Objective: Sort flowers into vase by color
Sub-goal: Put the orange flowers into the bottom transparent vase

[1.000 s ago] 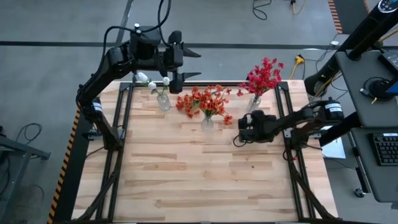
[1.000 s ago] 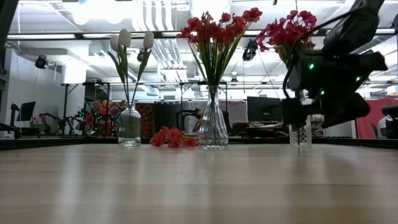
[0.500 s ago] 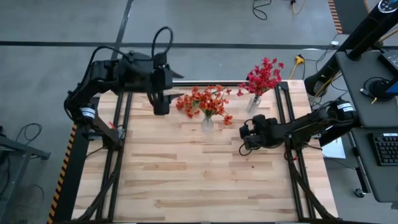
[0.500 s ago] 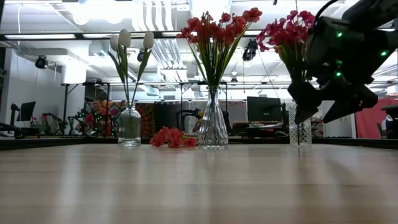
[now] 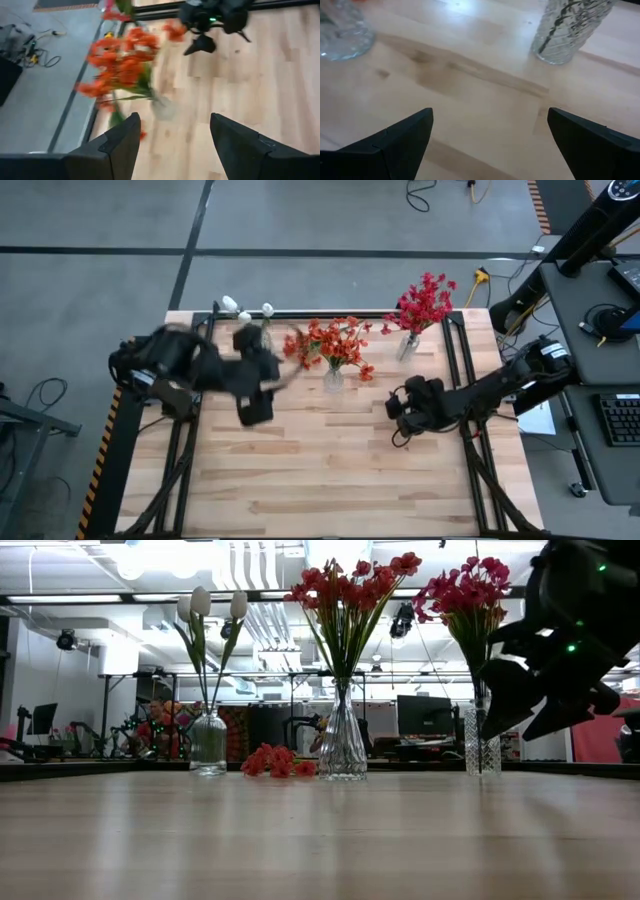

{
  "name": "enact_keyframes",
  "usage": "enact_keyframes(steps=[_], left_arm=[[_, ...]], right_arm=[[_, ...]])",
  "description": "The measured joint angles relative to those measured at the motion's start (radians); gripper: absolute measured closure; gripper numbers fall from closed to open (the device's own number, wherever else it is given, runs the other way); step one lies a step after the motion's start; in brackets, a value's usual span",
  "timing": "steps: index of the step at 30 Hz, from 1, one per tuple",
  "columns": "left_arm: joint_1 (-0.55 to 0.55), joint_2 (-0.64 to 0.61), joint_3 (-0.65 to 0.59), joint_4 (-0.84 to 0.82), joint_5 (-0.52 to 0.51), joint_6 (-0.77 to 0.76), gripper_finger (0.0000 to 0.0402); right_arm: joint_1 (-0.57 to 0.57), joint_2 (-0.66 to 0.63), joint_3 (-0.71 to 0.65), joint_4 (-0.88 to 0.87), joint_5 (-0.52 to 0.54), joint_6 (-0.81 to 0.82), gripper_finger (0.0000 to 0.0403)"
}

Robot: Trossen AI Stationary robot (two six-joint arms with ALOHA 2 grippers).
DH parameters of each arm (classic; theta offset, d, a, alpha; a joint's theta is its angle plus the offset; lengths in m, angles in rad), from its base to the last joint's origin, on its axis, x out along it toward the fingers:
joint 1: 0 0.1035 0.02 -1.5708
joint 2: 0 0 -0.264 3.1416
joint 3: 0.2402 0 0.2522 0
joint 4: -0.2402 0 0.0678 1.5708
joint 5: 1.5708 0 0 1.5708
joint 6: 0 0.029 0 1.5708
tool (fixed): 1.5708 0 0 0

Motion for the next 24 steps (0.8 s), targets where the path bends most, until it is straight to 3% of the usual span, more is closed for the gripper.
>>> enact_keyframes(steps=[6, 10, 13, 18, 24], left_arm=[[-0.167, 0.043, -0.039, -0.001, -0.148, -0.129, 0.0181], [-0.244, 0.058, -0.142, 0.009, -0.147, -0.225, 0.0181], [-0.296, 0.056, -0.265, 0.070, -0.028, -0.198, 0.0181], [-0.335, 0.052, -0.509, 0.398, 0.237, 0.016, 0.0184], [-0.285, 0.034, -0.738, 0.679, 0.284, 0.061, 0.0208]], right_arm=[[0.070, 0.000, 0.000, 0.002, 0.000, 0.031, 0.0017], [0.106, 0.000, 0.000, 0.003, 0.000, 0.037, 0.0017], [0.121, 0.000, 0.000, 0.003, 0.000, 0.038, 0.0017], [0.130, 0.000, 0.000, 0.005, 0.000, 0.038, 0.0017], [0.130, 0.000, 0.000, 0.005, 0.000, 0.028, 0.0017]])
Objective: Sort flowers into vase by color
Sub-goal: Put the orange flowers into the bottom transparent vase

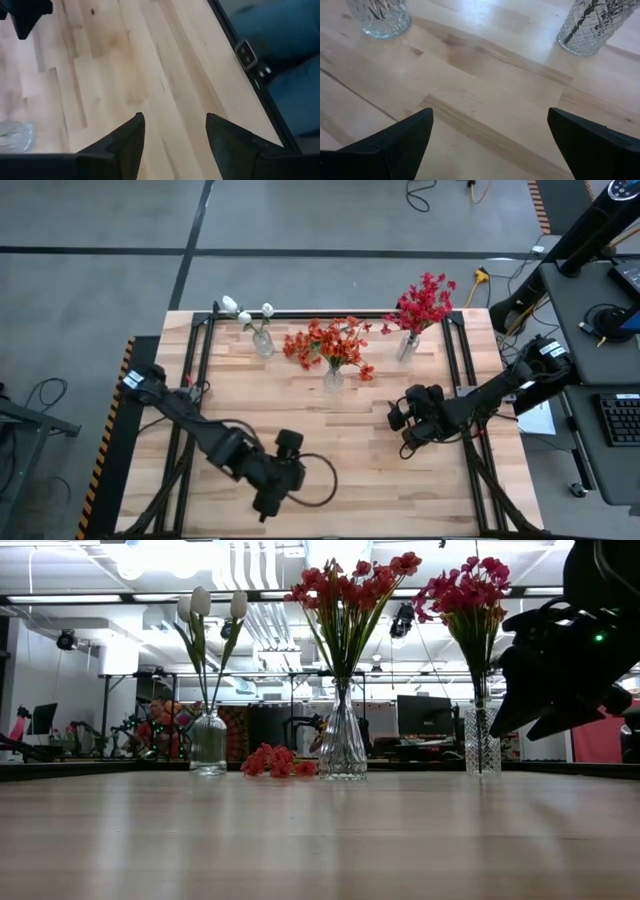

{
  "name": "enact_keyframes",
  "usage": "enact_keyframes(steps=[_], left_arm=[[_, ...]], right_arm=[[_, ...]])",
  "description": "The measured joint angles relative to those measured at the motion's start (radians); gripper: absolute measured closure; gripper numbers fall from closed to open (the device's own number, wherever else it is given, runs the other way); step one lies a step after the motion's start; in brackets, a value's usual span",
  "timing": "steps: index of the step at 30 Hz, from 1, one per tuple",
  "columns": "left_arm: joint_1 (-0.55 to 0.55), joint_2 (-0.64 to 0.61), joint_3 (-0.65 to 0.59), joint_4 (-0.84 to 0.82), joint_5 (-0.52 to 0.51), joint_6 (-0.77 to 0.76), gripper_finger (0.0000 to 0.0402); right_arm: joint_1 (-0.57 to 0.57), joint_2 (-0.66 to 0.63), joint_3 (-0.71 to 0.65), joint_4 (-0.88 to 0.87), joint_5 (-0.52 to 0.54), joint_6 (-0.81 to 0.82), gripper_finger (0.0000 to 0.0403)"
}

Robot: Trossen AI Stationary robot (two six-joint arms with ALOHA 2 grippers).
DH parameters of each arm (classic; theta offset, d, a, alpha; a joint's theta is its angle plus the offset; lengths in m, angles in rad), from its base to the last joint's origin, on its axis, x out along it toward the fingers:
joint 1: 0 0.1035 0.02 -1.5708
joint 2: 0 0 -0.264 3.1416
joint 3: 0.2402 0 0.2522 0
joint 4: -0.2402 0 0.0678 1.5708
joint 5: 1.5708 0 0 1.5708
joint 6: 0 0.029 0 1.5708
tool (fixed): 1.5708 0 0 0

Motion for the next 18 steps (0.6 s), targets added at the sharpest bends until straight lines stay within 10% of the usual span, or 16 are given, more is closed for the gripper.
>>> enact_keyframes(steps=[4, 12, 18], left_arm=[[0.009, -0.054, -0.182, 0.227, -0.026, -0.024, 0.0230], [0.031, -0.089, -0.490, 0.436, -0.418, -0.195, 0.0280], [0.062, -0.087, -0.712, 0.840, -0.440, -0.095, 0.0320]], right_arm=[[0.000, 0.000, 0.000, 0.000, 0.000, -0.025, 0.0017], [0.001, 0.000, 0.000, -0.001, -0.003, -0.051, 0.0017], [0.011, 0.000, 0.000, -0.001, -0.069, -0.045, 0.0017]])
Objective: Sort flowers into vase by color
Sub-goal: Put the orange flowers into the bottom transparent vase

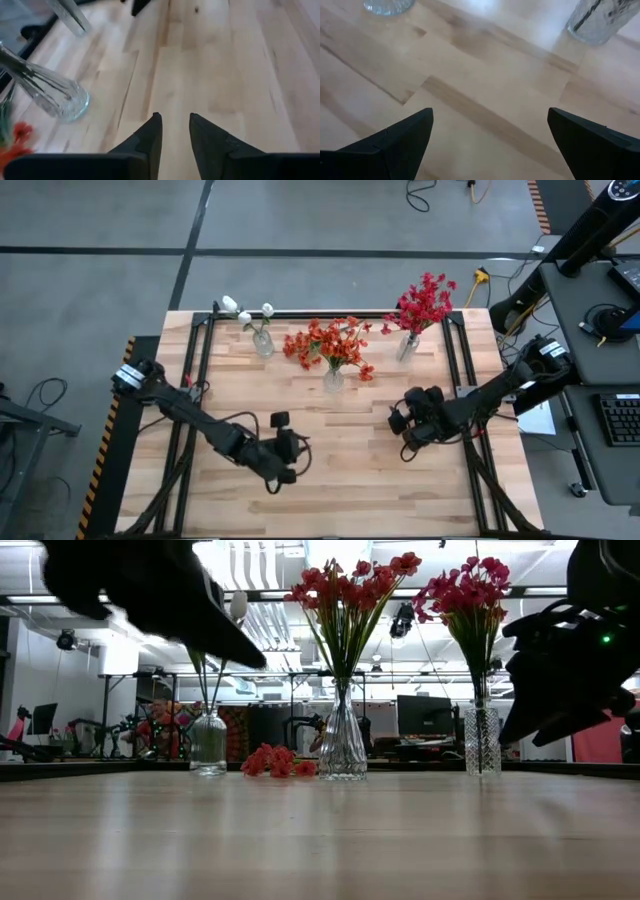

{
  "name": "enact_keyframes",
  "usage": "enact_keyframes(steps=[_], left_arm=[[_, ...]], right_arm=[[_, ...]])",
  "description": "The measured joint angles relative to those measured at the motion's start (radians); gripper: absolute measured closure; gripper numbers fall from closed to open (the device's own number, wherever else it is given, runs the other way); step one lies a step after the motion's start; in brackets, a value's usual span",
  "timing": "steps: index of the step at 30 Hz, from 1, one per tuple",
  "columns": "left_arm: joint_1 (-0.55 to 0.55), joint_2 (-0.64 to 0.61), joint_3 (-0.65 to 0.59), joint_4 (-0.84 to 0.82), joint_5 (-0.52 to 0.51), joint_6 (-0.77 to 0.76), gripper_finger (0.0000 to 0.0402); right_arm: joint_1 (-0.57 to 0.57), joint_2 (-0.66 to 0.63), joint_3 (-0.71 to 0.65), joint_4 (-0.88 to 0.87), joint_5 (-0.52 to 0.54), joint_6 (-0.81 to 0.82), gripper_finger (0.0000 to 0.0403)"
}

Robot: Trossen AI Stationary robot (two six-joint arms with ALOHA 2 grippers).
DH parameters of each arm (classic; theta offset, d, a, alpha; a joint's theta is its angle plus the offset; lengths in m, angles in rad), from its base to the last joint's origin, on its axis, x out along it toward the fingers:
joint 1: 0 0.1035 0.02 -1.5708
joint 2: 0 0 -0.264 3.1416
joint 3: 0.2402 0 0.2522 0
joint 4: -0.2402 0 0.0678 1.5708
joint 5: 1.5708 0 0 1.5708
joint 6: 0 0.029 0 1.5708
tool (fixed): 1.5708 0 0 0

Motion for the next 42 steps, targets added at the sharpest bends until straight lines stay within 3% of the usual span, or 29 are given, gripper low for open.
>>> enact_keyframes(steps=[5, 8, 12, 20, 26, 31, 35, 42], left_arm=[[0.083, 0.000, -0.198, 0.504, 0.077, 0.114, 0.0346], [0.148, -0.003, -0.272, 0.650, 0.087, 0.136, 0.0363], [0.235, -0.002, -0.321, 0.644, 0.019, 0.152, 0.0382], [0.466, -0.001, -0.358, 0.642, 0.021, 0.246, 0.0399], [0.660, 0.000, -0.357, 0.643, 0.198, 0.311, 0.0400], [0.768, 0.000, -0.340, 0.663, 0.256, 0.388, 0.0400], [0.820, 0.000, -0.338, 0.699, 0.321, 0.412, 0.0400], [0.838, 0.000, -0.338, 0.701, 0.327, 0.417, 0.0400]], right_arm=[[0.012, 0.000, 0.000, 0.000, -0.037, 0.000, 0.0017], [0.013, 0.000, 0.000, 0.000, -0.037, 0.001, 0.0017], [0.013, 0.000, 0.000, 0.000, -0.033, 0.012, 0.0017], [0.012, 0.000, 0.000, 0.000, 0.010, 0.022, 0.0017], [0.012, 0.000, 0.000, 0.000, 0.033, 0.038, 0.0017], [0.012, 0.000, 0.000, 0.000, 0.036, 0.052, 0.0017], [0.012, 0.000, 0.000, 0.000, 0.061, 0.055, 0.0017], [0.012, 0.000, 0.000, -0.002, 0.080, 0.055, 0.0017]])
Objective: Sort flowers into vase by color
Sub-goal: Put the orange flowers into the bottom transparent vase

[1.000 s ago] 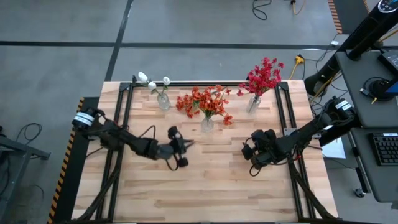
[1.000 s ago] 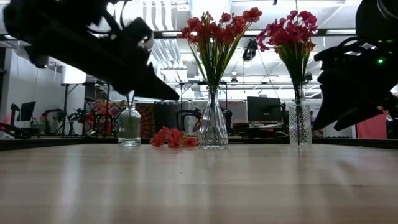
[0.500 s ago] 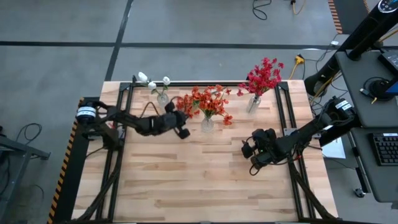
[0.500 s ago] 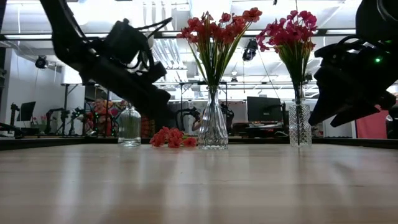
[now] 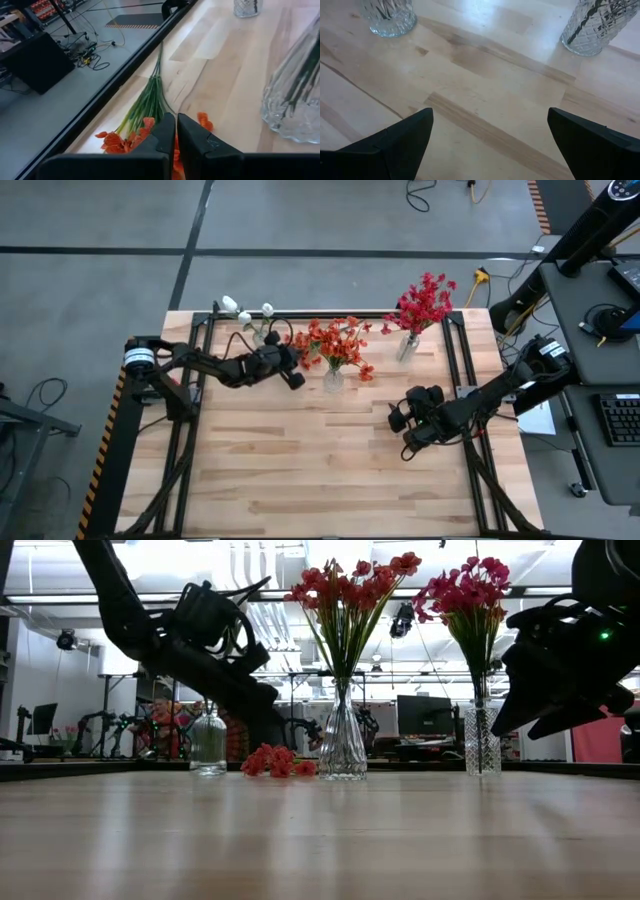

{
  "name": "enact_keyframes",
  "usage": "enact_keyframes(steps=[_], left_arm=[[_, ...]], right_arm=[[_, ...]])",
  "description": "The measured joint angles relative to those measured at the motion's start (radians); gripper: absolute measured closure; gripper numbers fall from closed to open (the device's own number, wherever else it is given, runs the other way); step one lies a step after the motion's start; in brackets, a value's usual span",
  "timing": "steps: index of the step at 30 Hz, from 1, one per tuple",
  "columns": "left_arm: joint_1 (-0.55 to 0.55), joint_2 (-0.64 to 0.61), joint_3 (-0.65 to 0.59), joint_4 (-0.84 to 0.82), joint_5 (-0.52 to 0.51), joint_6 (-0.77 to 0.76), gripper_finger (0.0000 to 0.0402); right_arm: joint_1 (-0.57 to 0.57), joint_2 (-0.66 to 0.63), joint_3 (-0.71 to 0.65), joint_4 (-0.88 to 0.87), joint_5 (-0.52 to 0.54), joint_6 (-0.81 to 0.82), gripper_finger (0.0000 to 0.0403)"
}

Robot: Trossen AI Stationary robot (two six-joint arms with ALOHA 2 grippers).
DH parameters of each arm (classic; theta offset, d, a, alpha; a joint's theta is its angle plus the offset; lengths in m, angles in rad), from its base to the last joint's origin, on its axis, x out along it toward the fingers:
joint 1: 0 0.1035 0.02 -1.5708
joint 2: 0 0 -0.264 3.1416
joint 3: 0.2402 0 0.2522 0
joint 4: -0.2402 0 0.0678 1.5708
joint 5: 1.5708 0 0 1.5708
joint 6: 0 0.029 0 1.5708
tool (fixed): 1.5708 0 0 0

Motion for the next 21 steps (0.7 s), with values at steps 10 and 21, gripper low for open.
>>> enact_keyframes(steps=[10, 21], left_arm=[[0.000, 0.042, 0.000, 0.047, -0.012, -0.046, 0.0400], [-0.002, 0.130, 0.010, 0.130, -0.019, -0.066, 0.0400]], right_arm=[[0.000, 0.000, 0.000, 0.001, 0.001, 0.000, 0.0017], [0.000, 0.000, 0.000, 0.001, 0.007, 0.000, 0.0017]])
